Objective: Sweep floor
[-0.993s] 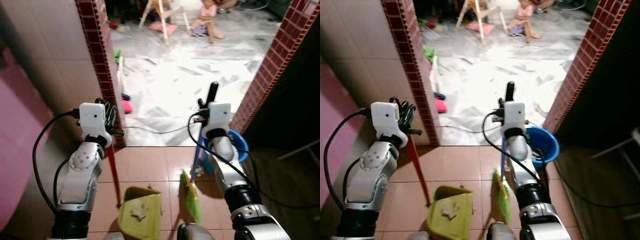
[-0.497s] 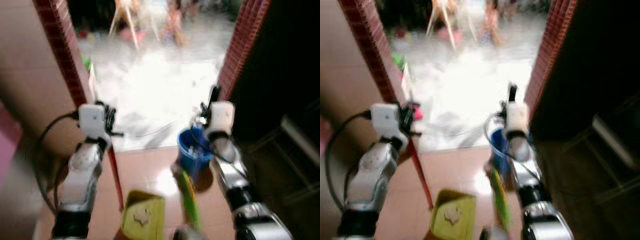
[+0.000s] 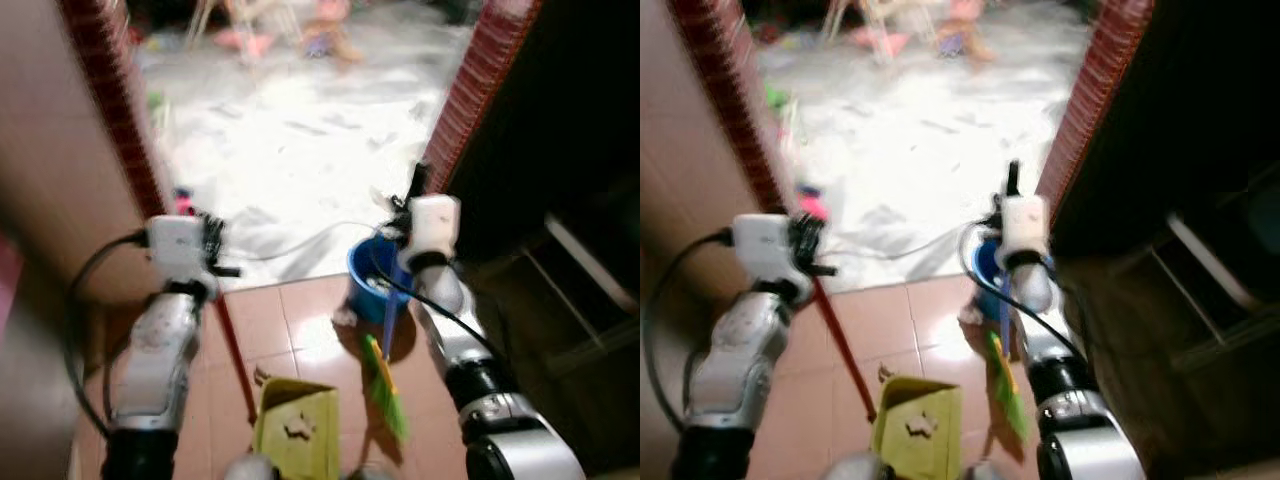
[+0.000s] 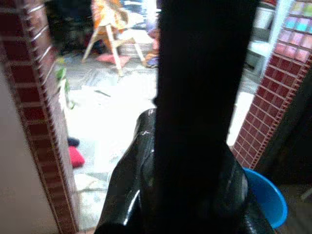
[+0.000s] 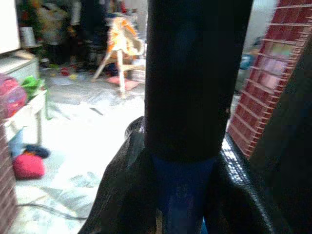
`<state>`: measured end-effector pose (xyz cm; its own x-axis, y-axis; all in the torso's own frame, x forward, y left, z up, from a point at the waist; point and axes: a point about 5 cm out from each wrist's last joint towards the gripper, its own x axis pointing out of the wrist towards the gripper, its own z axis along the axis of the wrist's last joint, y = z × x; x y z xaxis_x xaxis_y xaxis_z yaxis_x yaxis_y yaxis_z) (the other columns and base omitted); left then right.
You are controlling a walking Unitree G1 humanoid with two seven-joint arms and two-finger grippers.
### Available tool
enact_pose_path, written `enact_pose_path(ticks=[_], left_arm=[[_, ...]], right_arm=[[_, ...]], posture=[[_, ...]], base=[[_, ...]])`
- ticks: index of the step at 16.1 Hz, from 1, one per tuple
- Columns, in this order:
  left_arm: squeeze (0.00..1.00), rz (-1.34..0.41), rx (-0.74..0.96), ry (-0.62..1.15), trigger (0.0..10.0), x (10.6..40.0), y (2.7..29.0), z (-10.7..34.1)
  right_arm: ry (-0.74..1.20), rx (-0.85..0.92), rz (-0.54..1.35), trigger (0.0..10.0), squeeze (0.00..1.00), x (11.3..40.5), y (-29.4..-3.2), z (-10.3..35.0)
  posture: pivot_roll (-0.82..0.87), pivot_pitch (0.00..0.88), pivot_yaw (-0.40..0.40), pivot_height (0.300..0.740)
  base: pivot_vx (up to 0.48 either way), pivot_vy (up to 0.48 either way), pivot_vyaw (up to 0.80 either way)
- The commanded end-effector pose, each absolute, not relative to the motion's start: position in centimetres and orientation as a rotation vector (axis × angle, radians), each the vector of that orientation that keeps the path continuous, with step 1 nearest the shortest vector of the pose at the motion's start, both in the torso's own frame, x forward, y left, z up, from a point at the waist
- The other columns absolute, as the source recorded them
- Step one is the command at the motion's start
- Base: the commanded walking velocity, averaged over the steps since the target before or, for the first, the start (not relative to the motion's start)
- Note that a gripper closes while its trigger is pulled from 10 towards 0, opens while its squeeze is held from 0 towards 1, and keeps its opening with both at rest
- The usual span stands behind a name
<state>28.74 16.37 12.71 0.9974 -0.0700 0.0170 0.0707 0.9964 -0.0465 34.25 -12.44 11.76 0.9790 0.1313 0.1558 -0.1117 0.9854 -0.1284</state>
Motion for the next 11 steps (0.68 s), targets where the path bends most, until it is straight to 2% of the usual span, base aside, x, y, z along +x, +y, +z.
enact_pose_path(ticks=[1,11], left_arm=[[0.00,-0.105,-0.056,-0.072,10.0,28.93,15.22,13.81],[0.00,-0.131,-0.022,-0.127,10.0,28.78,14.33,14.66]], right_arm=[[-0.193,-0.137,0.093,10.0,0.00,34.48,-13.62,12.40],[-0.200,-0.142,0.085,10.0,0.00,34.63,-13.90,12.57]], posture=[[0.07,0.000,-0.060,0.740],[0.06,0.000,-0.066,0.740]], base=[[0.000,0.255,-0.70],[0.000,0.000,-0.67]])
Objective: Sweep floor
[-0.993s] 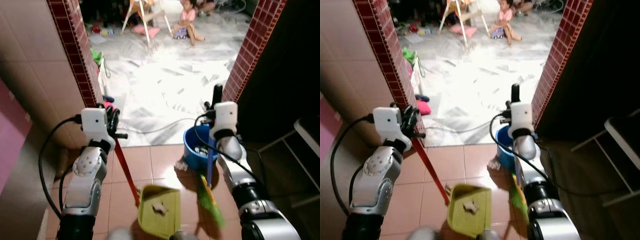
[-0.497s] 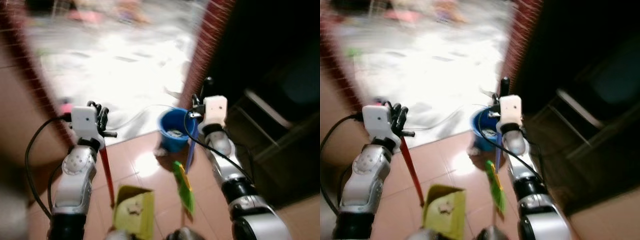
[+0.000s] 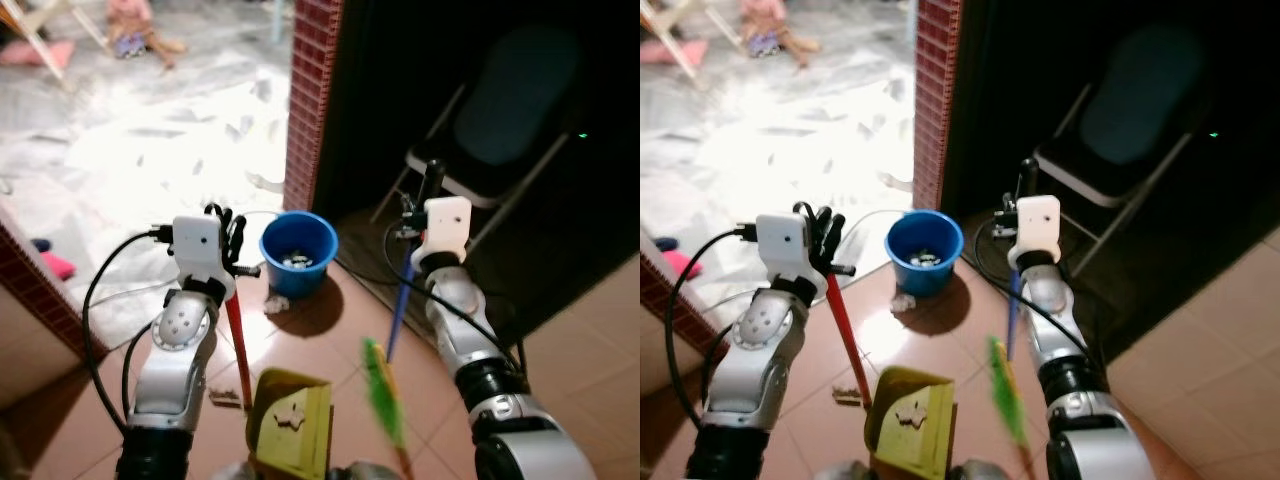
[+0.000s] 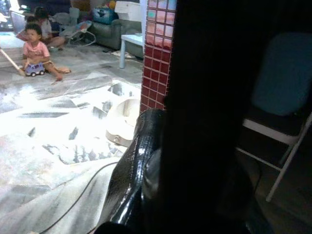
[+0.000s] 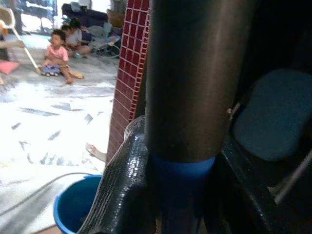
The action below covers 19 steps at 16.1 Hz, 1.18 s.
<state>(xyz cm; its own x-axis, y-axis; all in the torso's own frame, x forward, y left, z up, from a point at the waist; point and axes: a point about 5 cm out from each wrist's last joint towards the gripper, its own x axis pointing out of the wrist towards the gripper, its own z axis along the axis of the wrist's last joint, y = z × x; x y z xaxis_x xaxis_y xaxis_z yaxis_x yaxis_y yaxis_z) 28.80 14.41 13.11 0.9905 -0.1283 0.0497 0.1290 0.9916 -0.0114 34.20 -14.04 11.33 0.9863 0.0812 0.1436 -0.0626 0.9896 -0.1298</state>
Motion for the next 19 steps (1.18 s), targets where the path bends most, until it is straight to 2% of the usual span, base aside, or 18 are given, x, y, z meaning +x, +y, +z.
enact_pose_path(ticks=[1,8,12,19], left_arm=[[0.00,-0.128,-0.016,-0.132,10.0,28.75,14.35,14.69],[0.00,-0.164,-0.031,-0.132,10.0,28.64,14.13,14.68],[0.00,-0.181,-0.034,-0.133,10.0,28.54,13.81,14.67],[0.00,-0.187,-0.032,-0.134,10.0,28.62,13.84,14.68]], right_arm=[[-0.201,-0.142,0.083,10.0,0.00,34.62,-13.90,12.59],[-0.209,-0.143,0.077,10.0,0.00,34.57,-13.85,12.62],[-0.212,-0.140,0.078,10.0,0.00,34.56,-13.88,12.67],[-0.227,-0.115,0.125,10.0,0.00,34.43,-13.26,12.82]], posture=[[0.06,0.000,-0.063,0.740],[0.06,0.000,-0.055,0.740],[0.05,0.000,-0.053,0.740],[0.05,0.000,-0.049,0.740]], base=[[0.000,0.000,-0.66],[0.000,0.000,-0.76],[0.268,0.000,-0.65],[0.324,0.000,-0.06]])
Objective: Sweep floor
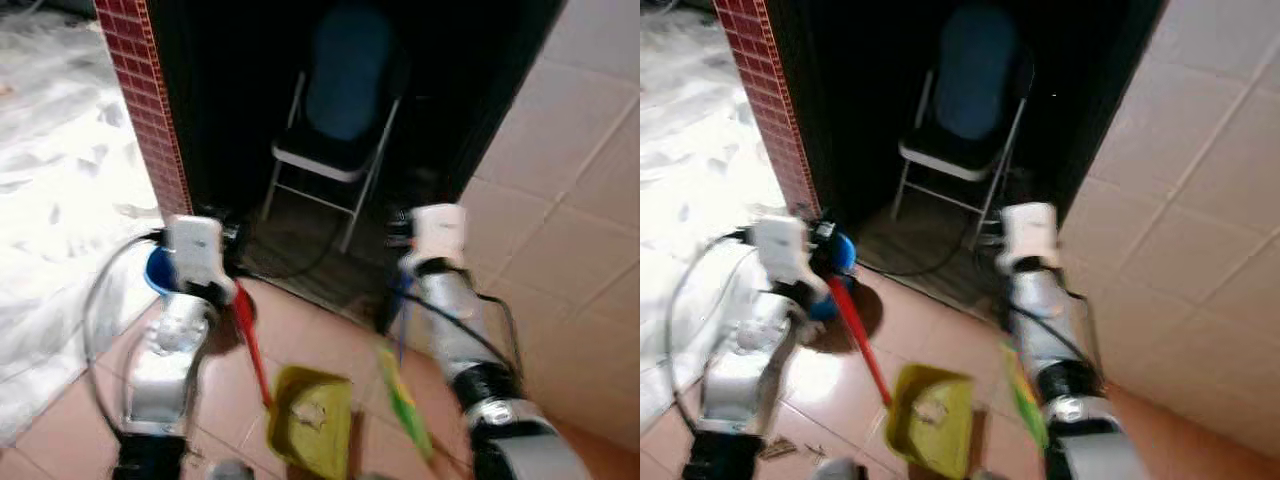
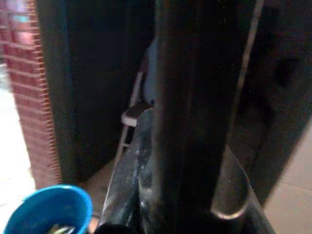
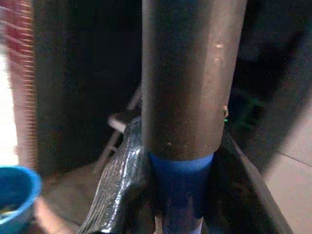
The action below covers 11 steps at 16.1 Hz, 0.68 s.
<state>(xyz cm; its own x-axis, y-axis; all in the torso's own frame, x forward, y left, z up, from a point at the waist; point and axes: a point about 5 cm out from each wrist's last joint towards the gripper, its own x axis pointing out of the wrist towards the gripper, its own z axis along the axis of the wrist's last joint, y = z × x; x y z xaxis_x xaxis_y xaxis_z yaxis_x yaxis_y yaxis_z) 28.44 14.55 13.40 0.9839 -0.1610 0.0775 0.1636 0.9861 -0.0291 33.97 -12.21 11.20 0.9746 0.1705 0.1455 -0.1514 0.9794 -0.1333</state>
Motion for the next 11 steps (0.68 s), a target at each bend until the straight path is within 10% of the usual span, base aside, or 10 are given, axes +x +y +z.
enact_pose_path(ticks=[1,11], left_arm=[[0.00,-0.188,-0.033,-0.136,10.0,28.6,13.9,14.7],[0.00,0.044,0.075,-0.101,10.0,28.3,16.0,14.6]], right_arm=[[-0.236,-0.109,0.149,10.0,0.00,34.3,-13.0,12.9],[-0.305,-0.145,0.288,10.0,0.00,34.0,-12.0,14.3]], posture=[[0.05,0.000,-0.049,0.740],[0.06,0.000,-0.059,0.740]], base=[[0.349,0.000,0.00],[0.031,0.000,0.28]])
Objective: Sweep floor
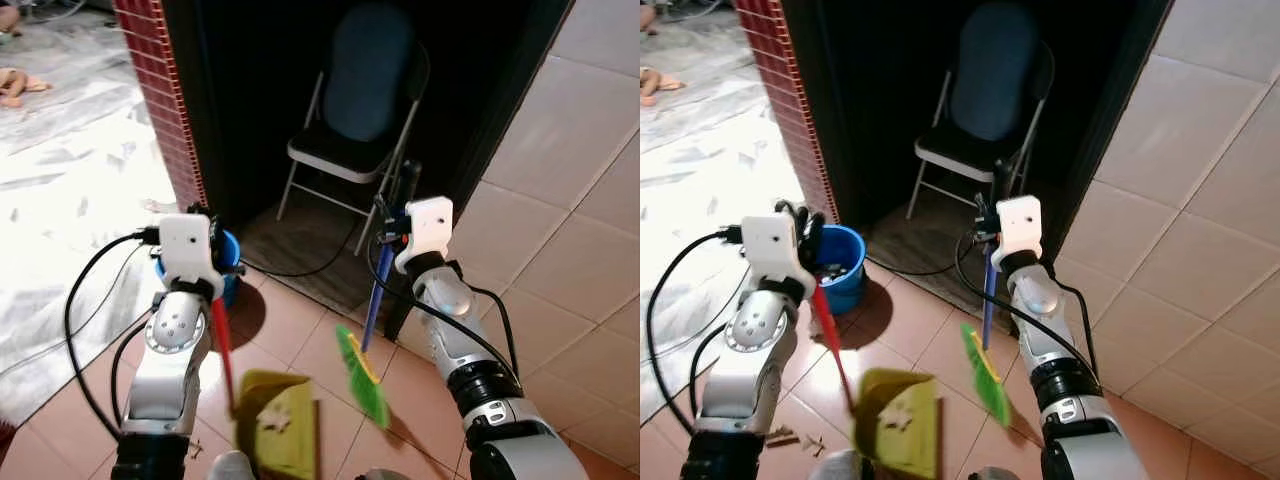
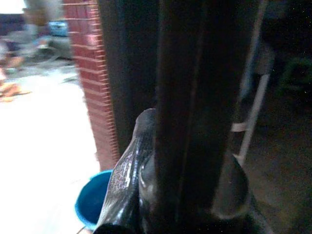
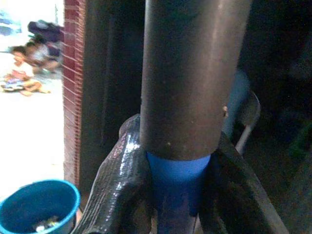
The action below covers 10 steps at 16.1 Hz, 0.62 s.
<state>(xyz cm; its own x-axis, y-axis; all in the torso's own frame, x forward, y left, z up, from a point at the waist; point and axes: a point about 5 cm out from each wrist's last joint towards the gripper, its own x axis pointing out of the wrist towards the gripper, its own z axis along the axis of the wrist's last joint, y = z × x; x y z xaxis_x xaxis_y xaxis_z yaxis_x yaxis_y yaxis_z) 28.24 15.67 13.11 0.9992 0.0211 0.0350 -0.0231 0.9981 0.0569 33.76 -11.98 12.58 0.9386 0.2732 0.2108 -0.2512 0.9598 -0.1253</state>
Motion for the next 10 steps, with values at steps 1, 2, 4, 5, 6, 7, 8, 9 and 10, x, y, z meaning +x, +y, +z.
enact_pose_path(ticks=[1,2,4,5,6,7,8,9,10], left_arm=[[0.00,0.042,0.072,-0.105,10.0,28.0,16.1,14.5],[0.00,0.044,0.066,-0.111,10.0,27.9,16.2,14.4],[0.00,0.056,0.030,-0.104,10.0,27.8,16.4,13.9],[0.00,0.060,0.035,-0.106,10.0,27.9,16.4,14.1],[0.00,0.123,0.090,-0.129,10.0,28.1,16.8,14.3],[0.00,0.109,0.054,-0.105,10.0,28.2,16.7,14.2],[0.00,0.085,0.103,-0.125,10.0,28.2,16.6,14.6],[0.00,0.076,0.097,-0.141,10.0,28.2,16.5,14.9],[0.00,0.050,0.098,-0.140,10.0,28.2,16.3,14.9]], right_arm=[[-0.316,-0.143,0.291,10.0,0.00,33.8,-12.1,14.5],[-0.316,-0.142,0.294,10.0,0.00,33.8,-12.0,14.5],[-0.307,-0.130,0.301,10.0,0.00,33.4,-11.7,14.1],[-0.306,-0.118,0.301,10.0,0.00,33.3,-11.6,14.0],[-0.304,-0.109,0.303,10.0,0.00,33.1,-11.5,13.9],[-0.301,-0.105,0.304,10.0,0.00,33.0,-11.5,13.9],[-0.297,-0.101,0.304,10.0,0.00,32.9,-11.5,13.7],[-0.296,-0.094,0.301,10.0,0.00,32.9,-11.5,13.8],[-0.297,-0.093,0.289,10.0,0.00,33.0,-11.5,13.8]], posture=[[0.06,0.000,-0.064,0.740],[0.06,0.000,-0.065,0.740],[0.06,0.000,-0.065,0.740],[0.06,0.000,-0.064,0.740],[0.06,0.000,-0.062,0.740],[0.06,0.000,-0.058,0.740],[0.06,0.000,-0.051,0.740],[0.06,0.000,-0.048,0.740],[0.06,0.000,-0.044,0.740]], base=[[0.000,0.000,0.79],[0.000,0.000,0.79],[0.000,0.000,0.79],[0.000,0.000,0.79],[0.000,0.000,0.79],[0.000,0.000,0.79],[0.000,0.000,0.79],[0.000,0.000,0.00],[0.000,0.000,0.00]])
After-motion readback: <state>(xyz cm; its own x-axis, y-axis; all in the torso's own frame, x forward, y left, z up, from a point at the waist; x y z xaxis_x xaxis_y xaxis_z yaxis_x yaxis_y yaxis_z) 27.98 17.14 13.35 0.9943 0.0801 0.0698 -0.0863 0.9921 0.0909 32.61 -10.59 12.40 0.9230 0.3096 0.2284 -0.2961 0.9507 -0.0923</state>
